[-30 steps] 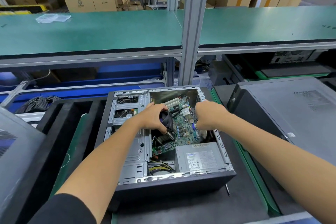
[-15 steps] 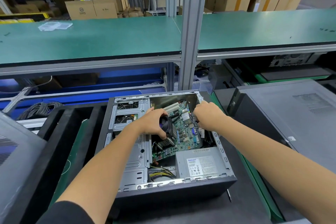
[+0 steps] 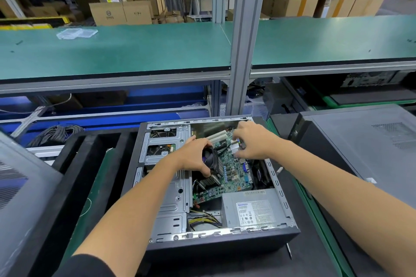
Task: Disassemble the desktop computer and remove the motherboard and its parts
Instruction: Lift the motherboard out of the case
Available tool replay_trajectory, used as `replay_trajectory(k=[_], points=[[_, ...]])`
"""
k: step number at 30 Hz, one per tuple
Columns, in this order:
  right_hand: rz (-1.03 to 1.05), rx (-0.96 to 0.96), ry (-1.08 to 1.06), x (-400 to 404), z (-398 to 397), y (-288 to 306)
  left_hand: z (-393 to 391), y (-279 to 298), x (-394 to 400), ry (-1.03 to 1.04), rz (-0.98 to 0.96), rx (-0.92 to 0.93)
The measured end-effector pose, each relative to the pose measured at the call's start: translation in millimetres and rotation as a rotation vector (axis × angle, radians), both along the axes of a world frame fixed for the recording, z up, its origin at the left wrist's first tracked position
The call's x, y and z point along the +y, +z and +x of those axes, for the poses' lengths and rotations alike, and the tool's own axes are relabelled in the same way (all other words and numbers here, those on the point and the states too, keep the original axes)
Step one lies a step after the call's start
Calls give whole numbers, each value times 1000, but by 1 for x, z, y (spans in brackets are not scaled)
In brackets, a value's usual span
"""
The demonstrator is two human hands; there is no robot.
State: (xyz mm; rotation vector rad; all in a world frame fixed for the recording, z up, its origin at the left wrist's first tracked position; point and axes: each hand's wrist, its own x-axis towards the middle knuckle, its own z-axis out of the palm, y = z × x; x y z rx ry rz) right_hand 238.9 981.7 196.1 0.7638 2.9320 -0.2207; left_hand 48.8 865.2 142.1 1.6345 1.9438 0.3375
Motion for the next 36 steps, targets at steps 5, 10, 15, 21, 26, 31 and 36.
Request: replay_trajectory(k=[5,10,15,21,26,31,36], points=[[12,-107,142,-37,-39,-25,1,5,2,-75,65,69],[-219,-27,23,-30,-46,-39,3,6,2,-101,128,99],[-255,-14,37,-30,-41,-51,1,2,2,-99,111,154],[-70,-32,75,-33,-45,-52,0,0,3,-90,118,141],[-157,-64,39,-33,-45,-46,-1,-3,3,-80,102,140],[-149,-105,46,-32,-42,-44,-2,-3,0,18,127,-92],[-141,-93,94,-40,-47,-45,-3,-5,-3,27,134,-127]])
